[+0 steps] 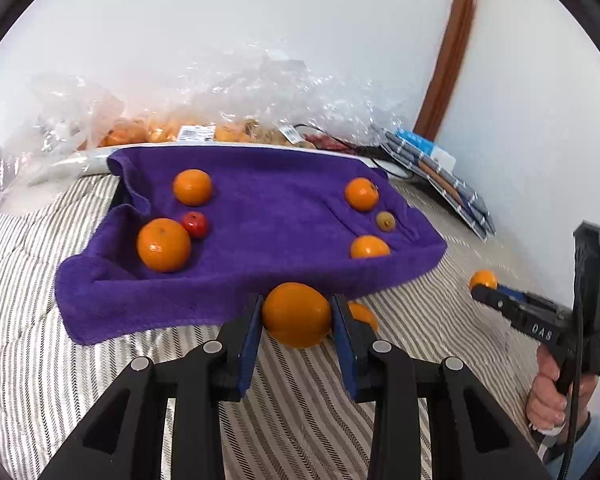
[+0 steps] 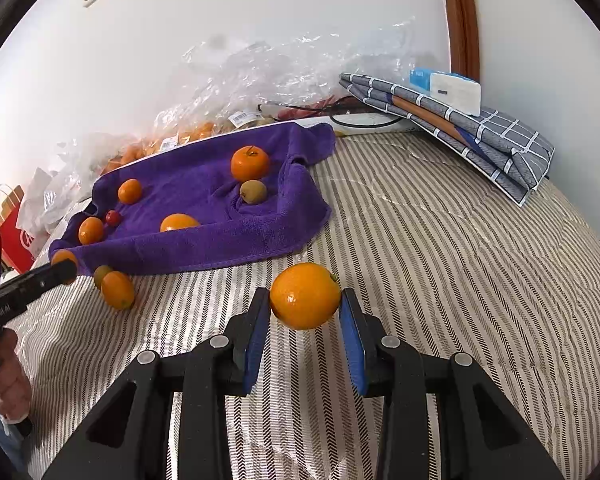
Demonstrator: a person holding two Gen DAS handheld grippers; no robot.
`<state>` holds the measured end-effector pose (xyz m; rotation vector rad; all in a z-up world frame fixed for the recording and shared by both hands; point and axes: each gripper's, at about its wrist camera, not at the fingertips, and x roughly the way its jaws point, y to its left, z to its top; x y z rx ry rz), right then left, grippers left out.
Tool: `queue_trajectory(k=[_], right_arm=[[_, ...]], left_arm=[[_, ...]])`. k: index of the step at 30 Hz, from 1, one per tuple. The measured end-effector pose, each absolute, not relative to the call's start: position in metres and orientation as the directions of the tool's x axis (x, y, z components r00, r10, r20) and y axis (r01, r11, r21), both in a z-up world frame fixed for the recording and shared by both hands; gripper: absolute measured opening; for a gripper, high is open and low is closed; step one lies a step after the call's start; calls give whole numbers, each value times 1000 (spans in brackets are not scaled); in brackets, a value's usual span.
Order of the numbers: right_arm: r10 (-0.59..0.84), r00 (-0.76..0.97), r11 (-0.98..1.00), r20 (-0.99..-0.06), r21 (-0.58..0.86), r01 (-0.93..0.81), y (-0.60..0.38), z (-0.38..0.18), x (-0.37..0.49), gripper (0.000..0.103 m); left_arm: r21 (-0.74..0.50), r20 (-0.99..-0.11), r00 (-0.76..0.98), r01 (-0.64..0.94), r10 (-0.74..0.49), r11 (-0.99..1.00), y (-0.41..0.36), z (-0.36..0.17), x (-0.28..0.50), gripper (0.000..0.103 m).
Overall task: Organize fruits
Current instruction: 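Carry both held oranges over the towel with the left and right tools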
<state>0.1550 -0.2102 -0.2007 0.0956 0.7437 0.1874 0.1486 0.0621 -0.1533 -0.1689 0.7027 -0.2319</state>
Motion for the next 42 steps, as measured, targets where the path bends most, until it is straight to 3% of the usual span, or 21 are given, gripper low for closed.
queue_trajectory(k=[8, 12, 20, 30, 35, 42], right_arm=[[217, 722, 976, -657, 152, -155, -207, -198, 152, 35], [305, 692, 951, -655, 241, -192, -204, -195, 152, 35], [291, 736, 957, -611, 178, -231, -188, -152, 162, 35], [328, 760, 942, -561, 136, -307, -156, -117, 215, 35], [352, 731, 929, -584, 122, -349, -145, -136, 238, 35], [412, 617, 908, -671, 246, -339, -155, -177, 260, 35]], left_arm=[[-324, -589, 759, 93, -278, 941, 88, -150, 152, 32], [-333, -572, 776, 77, -266, 940, 94, -146, 150, 32], [-376, -561, 785, 41, -263, 926, 114, -126, 151, 32], [-405, -478, 843, 37, -246, 914, 117, -70, 186, 32], [-378, -511, 836, -10, -200, 926, 100, -89, 221, 32], [-356, -597, 778, -41, -194, 933, 86, -141, 244, 32]])
